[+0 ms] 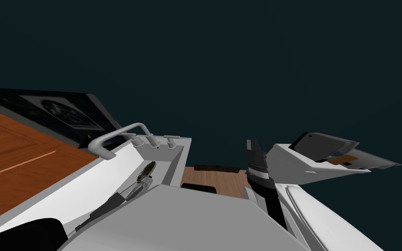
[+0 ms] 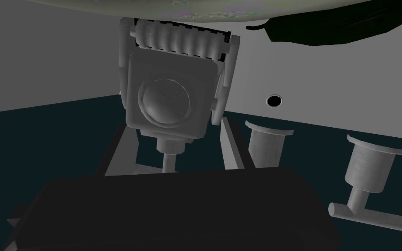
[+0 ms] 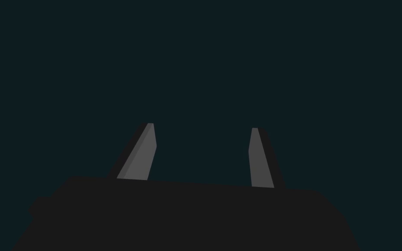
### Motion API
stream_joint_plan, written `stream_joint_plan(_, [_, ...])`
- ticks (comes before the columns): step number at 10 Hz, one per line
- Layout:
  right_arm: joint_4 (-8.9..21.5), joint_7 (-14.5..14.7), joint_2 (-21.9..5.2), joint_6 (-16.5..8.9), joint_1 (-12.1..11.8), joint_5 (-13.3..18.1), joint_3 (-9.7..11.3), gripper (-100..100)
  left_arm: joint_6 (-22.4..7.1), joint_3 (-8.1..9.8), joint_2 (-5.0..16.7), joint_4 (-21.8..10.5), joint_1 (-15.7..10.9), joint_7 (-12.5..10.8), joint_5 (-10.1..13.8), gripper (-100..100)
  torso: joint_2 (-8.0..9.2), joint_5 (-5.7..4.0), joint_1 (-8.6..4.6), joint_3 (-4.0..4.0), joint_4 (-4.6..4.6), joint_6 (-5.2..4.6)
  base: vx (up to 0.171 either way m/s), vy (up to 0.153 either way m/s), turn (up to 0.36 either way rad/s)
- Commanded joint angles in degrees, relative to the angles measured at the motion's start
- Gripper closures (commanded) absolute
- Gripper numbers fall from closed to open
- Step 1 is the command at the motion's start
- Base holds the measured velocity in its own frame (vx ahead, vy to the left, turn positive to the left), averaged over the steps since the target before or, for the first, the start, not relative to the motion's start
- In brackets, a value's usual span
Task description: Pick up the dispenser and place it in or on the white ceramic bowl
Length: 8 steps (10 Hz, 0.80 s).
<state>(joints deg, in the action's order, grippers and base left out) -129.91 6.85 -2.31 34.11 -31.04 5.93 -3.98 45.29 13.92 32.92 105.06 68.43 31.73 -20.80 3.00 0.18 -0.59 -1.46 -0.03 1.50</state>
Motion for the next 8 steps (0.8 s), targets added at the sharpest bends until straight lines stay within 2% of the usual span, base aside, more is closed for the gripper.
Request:
stream_joint_plan(1, [0.00,0.00,0.00,0.00,0.00,0.00,0.00,0,0.66,-0.72,-1.15,-0.15,0.30,0.60,0.03,100,0.00,0.00,0.00,0.00,0.00,0.00,-0.150,0.055,-0.009])
stream_joint_plan(4, [0.00,0.00,0.00,0.00,0.00,0.00,0.00,0,1.96,-1.11,-2.96,0.44,-0.40,1.63,0.63,100,1.76,0.65,-0.14,-0.77,-0.20,0.89,-0.165,0.031,-0.007])
stream_joint_plan(5, [0.00,0.00,0.00,0.00,0.00,0.00,0.00,0,1.61,-0.22,-2.52,1.11,-0.96,1.44,0.92,100,2.30,0.93,-0.27,-0.99,-0.30,1.17,-0.051,0.018,-0.013])
stream_joint_plan(6, [0.00,0.00,0.00,0.00,-0.01,0.00,0.00,0,1.71,-0.21,-2.58,1.25,-1.03,1.49,0.98,-100,2.34,1.00,-0.31,-1.01,-0.33,1.25,0.000,0.000,0.000])
stream_joint_plan(8, [0.00,0.00,0.00,0.00,-0.01,0.00,0.00,0,1.71,-0.21,-2.57,1.25,-1.03,1.49,0.98,-100,2.24,0.99,-0.31,-0.94,-0.36,1.24,0.000,0.000,0.000])
